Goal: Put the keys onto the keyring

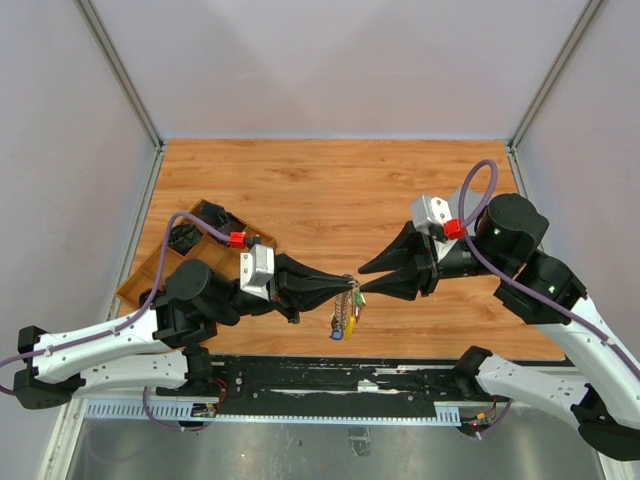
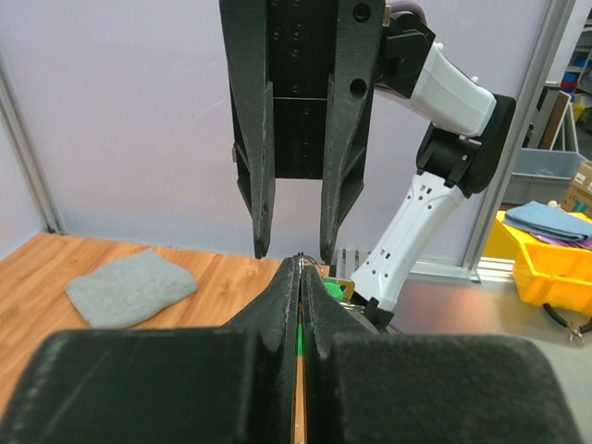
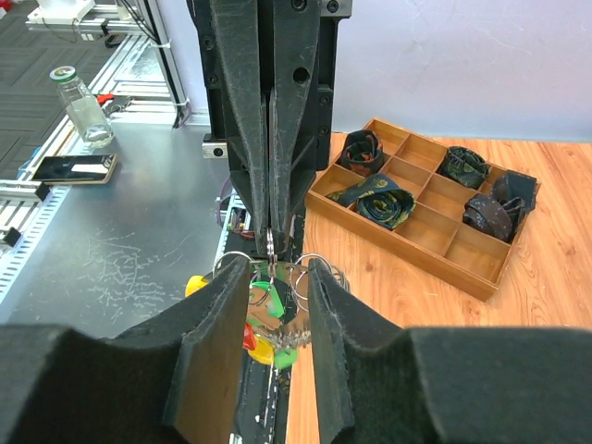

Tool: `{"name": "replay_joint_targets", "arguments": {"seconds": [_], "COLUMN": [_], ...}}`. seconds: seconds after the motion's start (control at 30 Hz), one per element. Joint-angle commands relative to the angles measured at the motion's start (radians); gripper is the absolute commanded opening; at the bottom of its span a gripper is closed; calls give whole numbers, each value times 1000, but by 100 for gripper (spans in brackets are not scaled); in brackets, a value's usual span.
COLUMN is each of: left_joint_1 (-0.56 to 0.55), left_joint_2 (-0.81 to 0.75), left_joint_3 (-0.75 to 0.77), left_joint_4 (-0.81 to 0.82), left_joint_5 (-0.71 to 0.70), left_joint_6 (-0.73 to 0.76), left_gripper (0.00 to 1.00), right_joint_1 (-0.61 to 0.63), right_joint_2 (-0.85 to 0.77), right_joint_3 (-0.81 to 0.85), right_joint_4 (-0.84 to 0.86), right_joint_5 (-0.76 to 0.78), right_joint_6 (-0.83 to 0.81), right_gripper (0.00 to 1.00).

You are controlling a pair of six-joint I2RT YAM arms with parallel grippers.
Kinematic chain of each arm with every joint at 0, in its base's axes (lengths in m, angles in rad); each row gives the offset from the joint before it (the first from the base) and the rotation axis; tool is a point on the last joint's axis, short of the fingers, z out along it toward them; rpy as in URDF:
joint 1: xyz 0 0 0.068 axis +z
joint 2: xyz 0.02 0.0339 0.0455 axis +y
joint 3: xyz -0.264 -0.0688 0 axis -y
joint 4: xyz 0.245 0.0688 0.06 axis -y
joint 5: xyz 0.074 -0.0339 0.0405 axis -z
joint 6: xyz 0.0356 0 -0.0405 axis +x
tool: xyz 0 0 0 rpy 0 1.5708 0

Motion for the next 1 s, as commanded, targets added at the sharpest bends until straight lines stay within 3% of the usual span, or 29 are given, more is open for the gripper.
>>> {"name": "replay_joint_targets", "arguments": {"seconds": [0.0, 0.57, 0.83, 0.97], "left_joint_1": [3, 3, 3, 3], "left_joint_2": [-8, -16, -19, -19], "left_joint_3": [10, -4, -10, -11], "left_joint_4": [68, 81, 89, 86], "left_joint_5": [4, -6, -8, -12], "left_joint_6": [-5, -6, -9, -11], "left_gripper": [1, 1, 0, 1], "right_joint_1": [23, 50, 50, 50], "right_joint_2": [1, 12, 20, 28], "right_joint_3": [-6, -22, -3, 30], "right_joint_4": [3, 5, -13, -68], "right_joint_5": [-7, 3, 0, 3], "right_joint_6": [-17, -15, -20, -59], "right_gripper": [32, 24, 2, 1]}}
